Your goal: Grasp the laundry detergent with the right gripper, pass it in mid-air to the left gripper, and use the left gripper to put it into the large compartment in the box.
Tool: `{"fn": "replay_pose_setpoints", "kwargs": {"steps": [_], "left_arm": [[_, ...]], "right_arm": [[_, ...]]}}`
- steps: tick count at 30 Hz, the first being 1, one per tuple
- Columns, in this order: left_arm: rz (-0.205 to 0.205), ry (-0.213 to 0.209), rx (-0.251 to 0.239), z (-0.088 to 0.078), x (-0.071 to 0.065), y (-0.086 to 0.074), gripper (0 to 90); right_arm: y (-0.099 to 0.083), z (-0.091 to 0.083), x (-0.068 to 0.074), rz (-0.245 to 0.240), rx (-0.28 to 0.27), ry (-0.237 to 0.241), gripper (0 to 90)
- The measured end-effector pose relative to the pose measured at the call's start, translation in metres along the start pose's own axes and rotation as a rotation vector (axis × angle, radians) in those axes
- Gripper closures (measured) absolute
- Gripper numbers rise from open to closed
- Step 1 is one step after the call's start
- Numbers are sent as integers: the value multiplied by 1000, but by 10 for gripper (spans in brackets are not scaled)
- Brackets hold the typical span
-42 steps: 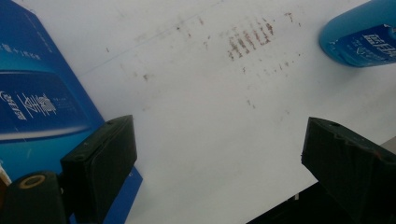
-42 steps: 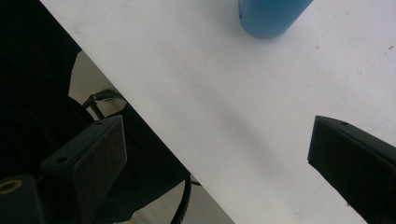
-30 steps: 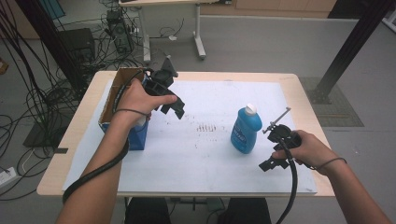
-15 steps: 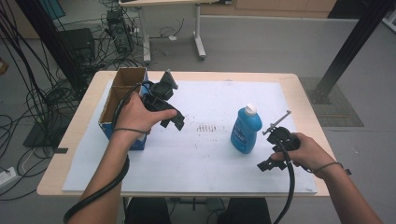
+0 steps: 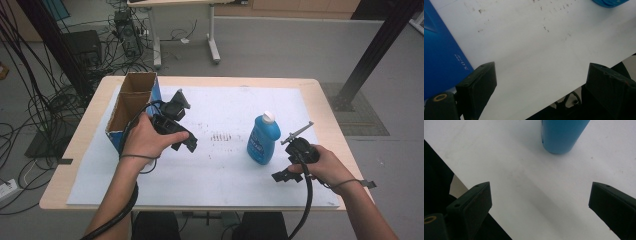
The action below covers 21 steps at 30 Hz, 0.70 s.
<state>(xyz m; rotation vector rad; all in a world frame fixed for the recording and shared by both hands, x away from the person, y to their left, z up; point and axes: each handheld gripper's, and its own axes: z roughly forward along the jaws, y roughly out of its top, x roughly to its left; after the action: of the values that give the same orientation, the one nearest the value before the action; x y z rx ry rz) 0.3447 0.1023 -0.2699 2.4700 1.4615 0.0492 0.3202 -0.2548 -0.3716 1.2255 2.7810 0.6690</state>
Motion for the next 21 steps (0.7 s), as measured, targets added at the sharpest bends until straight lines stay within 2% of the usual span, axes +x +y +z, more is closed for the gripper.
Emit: {"fn": "replay_pose_setpoints", "kwargs": {"steps": [10,21], "left_arm": [[-1,-5,3,4,-1,-9,100],[-14,1,5,5,1,-16,100]], "right_arm": [[-7,10,-5,22,-58,-9,44],[-12,15,-11,9,-128,-3,44]]}}
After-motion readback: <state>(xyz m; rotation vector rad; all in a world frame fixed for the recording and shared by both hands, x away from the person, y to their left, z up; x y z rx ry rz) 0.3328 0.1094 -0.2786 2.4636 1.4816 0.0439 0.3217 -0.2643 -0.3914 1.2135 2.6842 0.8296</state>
